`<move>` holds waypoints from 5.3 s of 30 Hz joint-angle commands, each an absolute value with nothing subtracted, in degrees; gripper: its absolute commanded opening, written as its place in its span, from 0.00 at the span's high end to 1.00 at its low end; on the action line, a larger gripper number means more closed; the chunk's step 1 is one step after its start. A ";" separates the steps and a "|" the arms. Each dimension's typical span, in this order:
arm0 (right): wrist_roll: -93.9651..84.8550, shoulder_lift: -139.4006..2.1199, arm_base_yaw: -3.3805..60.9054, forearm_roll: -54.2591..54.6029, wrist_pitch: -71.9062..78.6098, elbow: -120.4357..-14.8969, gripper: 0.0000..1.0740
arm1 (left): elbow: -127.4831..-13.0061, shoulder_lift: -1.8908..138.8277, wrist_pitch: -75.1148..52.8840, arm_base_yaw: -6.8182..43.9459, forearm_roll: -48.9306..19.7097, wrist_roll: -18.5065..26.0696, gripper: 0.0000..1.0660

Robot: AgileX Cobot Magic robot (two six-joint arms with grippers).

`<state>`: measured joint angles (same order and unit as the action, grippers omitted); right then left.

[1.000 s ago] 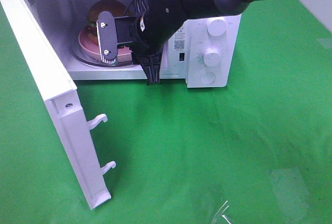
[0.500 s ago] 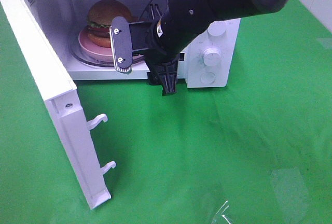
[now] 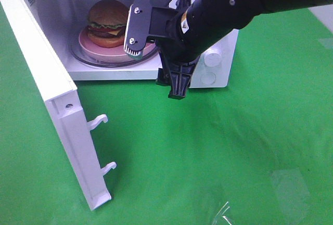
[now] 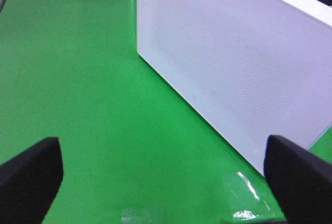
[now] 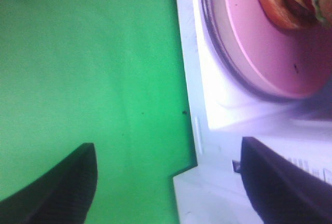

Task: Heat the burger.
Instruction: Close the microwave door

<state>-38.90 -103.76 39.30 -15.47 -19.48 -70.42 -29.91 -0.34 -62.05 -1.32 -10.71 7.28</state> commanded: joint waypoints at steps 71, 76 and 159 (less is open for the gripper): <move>2.52 -12.03 5.56 -6.76 -54.95 -28.07 0.29 | -29.68 -1.20 -61.36 -1.03 -10.83 7.22 0.08; 2.58 -9.00 5.16 -6.70 -54.95 -28.07 0.29 | -29.68 -1.20 -61.36 -1.03 -10.83 7.22 0.08; 2.58 1.78 1.32 -6.07 -54.95 -28.07 0.29 | -31.80 1.89 -57.52 -1.03 -10.71 6.59 0.15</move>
<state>2.92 0.23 1.55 -6.19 -55.46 -28.13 -31.11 1.78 -59.36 -1.32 -10.77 6.82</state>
